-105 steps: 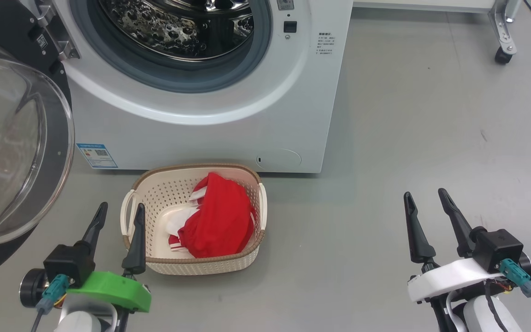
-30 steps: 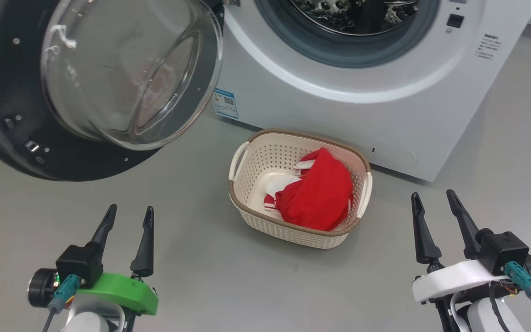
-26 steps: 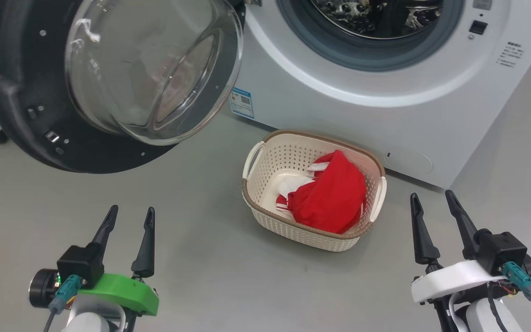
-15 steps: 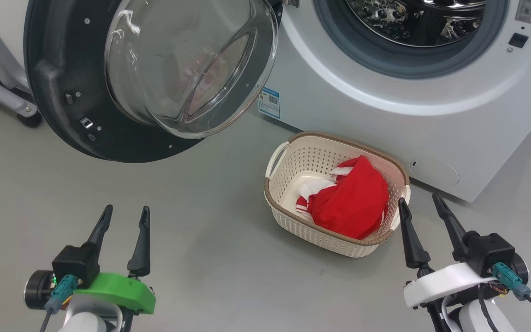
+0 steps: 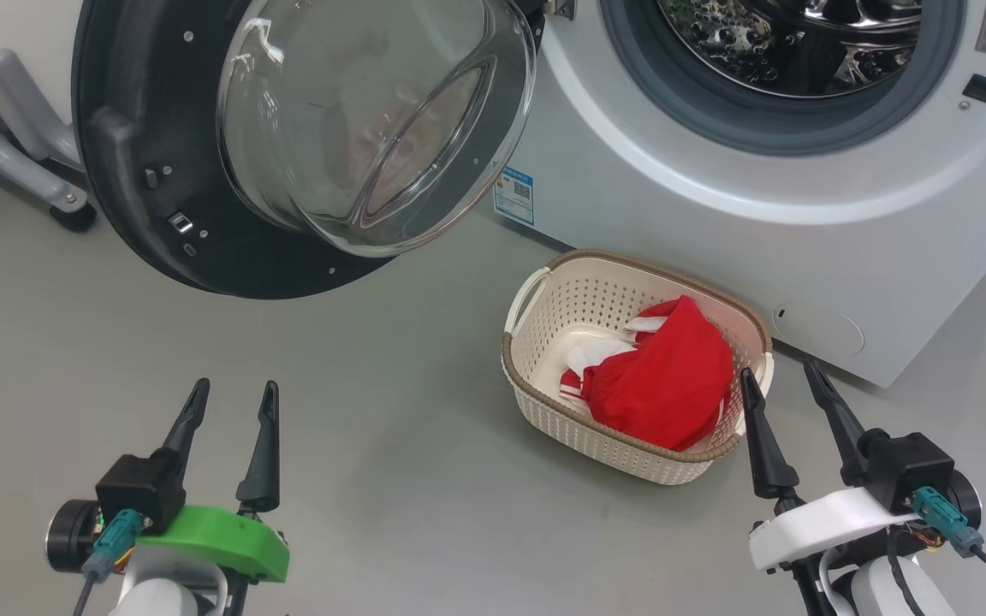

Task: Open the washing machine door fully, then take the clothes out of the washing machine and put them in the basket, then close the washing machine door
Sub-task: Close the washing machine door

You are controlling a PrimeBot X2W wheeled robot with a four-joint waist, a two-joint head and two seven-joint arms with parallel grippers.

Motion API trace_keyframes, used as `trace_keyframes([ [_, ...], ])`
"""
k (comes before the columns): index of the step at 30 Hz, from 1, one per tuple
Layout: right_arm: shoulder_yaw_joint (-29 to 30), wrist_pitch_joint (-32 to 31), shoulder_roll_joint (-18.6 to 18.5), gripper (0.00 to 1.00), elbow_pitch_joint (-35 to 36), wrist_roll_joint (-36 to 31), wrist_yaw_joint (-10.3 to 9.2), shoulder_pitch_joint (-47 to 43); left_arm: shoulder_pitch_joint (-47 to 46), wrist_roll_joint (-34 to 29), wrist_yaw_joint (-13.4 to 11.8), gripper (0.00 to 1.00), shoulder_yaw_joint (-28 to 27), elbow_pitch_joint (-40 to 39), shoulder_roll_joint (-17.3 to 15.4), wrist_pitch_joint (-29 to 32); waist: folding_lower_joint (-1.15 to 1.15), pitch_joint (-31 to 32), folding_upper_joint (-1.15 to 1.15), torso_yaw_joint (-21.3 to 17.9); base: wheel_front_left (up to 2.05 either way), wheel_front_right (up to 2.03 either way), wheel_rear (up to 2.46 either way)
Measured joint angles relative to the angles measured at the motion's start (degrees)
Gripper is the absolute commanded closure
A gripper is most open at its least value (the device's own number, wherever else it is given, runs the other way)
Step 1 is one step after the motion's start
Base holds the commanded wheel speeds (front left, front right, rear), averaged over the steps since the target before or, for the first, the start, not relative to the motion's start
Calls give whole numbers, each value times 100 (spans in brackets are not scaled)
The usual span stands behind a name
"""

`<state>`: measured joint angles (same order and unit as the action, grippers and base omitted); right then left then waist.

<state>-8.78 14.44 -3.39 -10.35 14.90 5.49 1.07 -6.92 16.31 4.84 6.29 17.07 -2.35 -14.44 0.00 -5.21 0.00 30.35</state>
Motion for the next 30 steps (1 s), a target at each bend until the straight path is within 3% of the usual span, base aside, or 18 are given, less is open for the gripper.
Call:
trace_keyframes([
  [30,-38,0,14,0,-30,9,42,80,15,-18,-34,0,-85,-90,1,0,0,-78,0,36,0,0,0],
])
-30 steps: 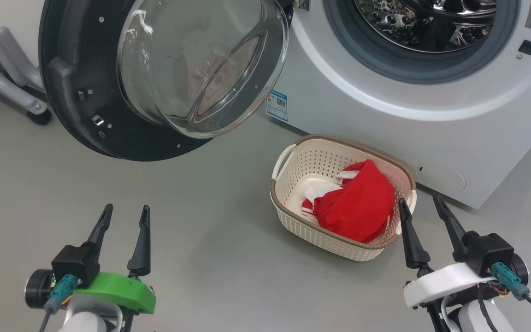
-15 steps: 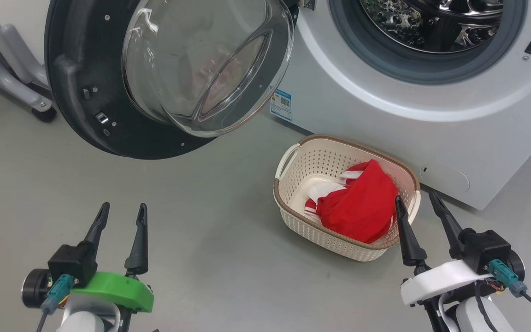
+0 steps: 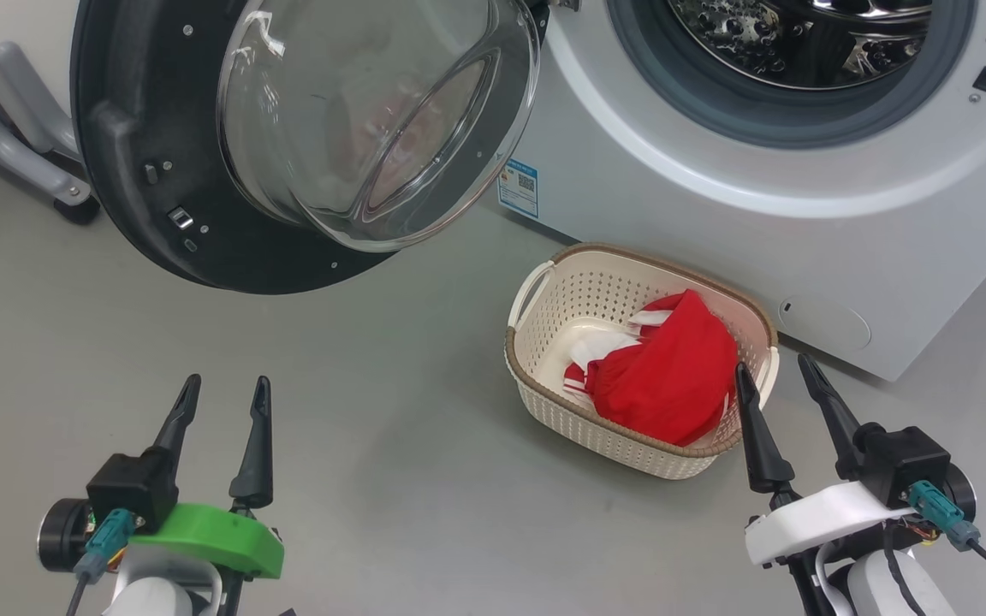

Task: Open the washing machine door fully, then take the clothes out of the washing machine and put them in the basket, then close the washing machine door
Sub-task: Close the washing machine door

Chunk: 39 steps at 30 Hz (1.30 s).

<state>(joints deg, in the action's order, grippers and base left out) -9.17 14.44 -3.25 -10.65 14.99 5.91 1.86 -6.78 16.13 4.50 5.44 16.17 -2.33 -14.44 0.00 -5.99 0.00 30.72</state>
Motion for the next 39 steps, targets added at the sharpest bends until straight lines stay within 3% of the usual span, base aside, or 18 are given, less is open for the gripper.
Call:
trace_keyframes([
  [8,20,0,1,0,3,0,0,0,1,47,0,0,-18,16,2,1,0,-10,0,-35,0,0,0],
  [9,20,0,1,0,5,0,0,0,2,66,0,22,-31,18,2,0,0,-11,0,-38,0,0,0],
  [10,19,0,1,0,7,0,0,1,2,82,0,75,-42,16,2,0,0,-13,0,-41,0,0,0],
  [11,16,0,1,0,8,0,0,1,2,103,1,100,-52,12,3,0,0,-16,0,-45,0,0,0],
  [23,-76,0,3,0,69,-14,0,127,2,314,24,100,-227,-227,12,0,0,-273,0,-138,0,0,0],
  [29,-148,-1,-29,0,98,-111,0,169,-32,402,35,100,-577,-584,-20,0,0,-486,0,-210,0,0,0],
  [34,-232,-89,-97,0,194,-199,0,303,-404,537,35,100,-1138,-1078,-392,-1,0,-731,0,-288,0,0,0],
  [39,-313,-213,-190,0,286,-327,1,403,-816,619,43,100,-1630,-1397,-1017,-27,0,-990,0,-371,0,0,0],
])
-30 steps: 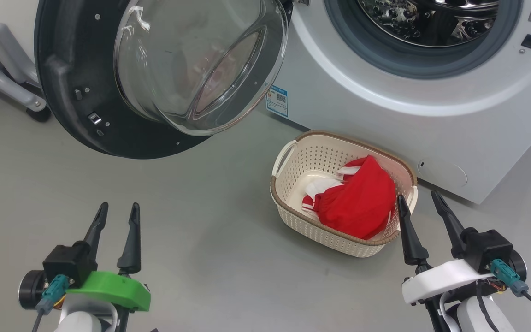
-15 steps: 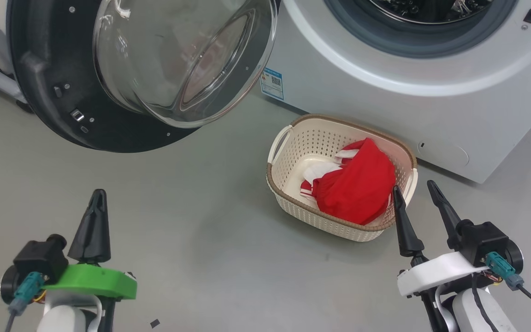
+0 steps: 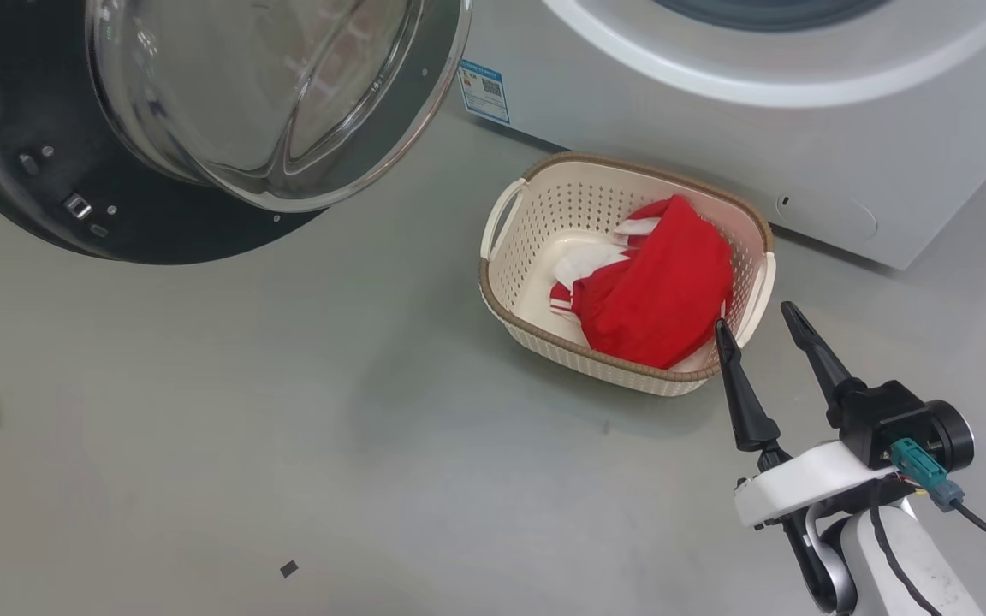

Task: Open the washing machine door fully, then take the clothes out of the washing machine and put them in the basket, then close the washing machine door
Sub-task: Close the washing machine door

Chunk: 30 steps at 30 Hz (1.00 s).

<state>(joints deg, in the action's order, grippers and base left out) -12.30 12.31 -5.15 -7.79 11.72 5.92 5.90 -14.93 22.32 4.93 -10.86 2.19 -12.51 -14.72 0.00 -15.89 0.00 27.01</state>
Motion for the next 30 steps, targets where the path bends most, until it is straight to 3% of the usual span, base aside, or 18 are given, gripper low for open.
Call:
trace_keyframes([
  [8,-93,-180,-122,0,155,-134,1,215,-692,747,51,100,-1166,-81,-1010,316,0,-441,0,-225,0,0,0],
  [12,-104,-193,-177,0,193,-163,7,349,-1070,1578,68,100,-1619,231,-1067,622,0,-618,0,-414,0,0,0],
  [18,-148,-194,-205,0,198,-164,9,463,-1565,2354,30,100,-2183,1096,-1351,1274,0,-819,0,-723,0,0,0],
  [30,-180,-192,-186,0,189,-163,34,552,-2641,3749,-1060,100,-3171,2783,-1372,2613,-1,-1045,0,-1113,0,0,0],
])
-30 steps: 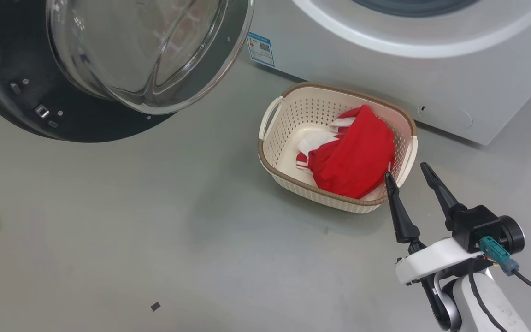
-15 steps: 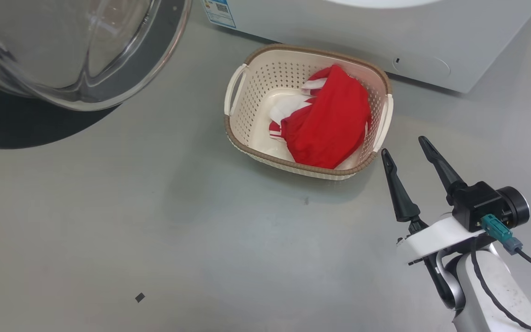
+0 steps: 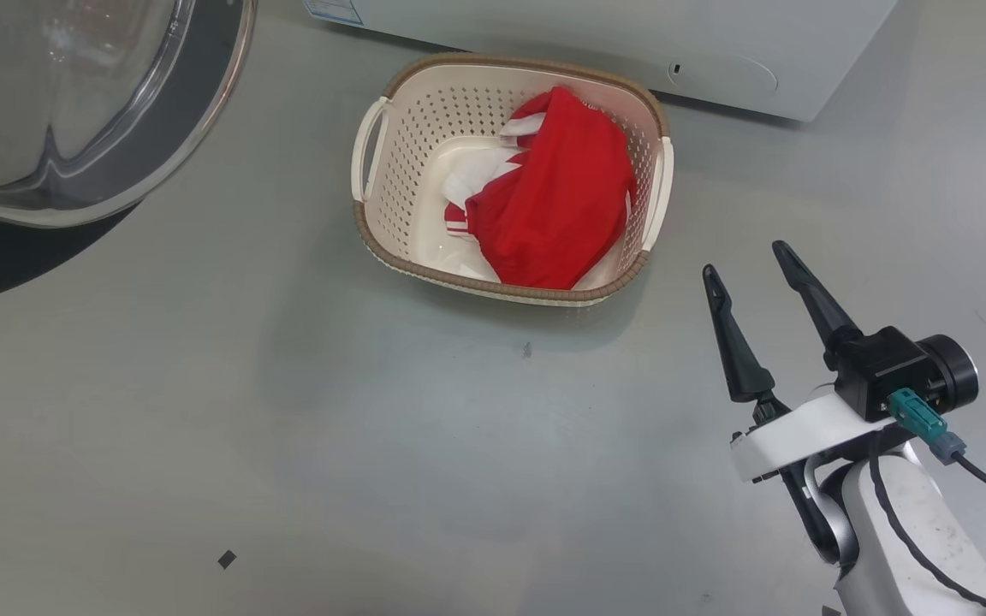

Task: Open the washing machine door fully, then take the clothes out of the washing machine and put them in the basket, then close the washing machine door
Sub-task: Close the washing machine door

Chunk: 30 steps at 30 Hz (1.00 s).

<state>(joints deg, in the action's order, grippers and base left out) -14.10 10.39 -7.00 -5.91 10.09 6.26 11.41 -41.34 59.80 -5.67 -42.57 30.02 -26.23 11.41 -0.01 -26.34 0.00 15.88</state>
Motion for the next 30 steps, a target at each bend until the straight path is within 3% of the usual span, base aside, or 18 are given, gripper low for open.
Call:
trace_keyframes([
  [3,-10,1,24,0,-7,2,15,31,-442,639,-38,100,-299,226,167,280,0,-26,0,-60,0,0,0],
  [9,-4,27,22,0,-112,13,15,77,-701,933,-76,100,-453,708,225,714,0,-15,0,-111,0,0,0],
  [30,-19,136,66,0,-232,46,15,105,-1100,1035,-159,100,-471,1804,11,1635,1,187,0,-237,0,0,0],
])
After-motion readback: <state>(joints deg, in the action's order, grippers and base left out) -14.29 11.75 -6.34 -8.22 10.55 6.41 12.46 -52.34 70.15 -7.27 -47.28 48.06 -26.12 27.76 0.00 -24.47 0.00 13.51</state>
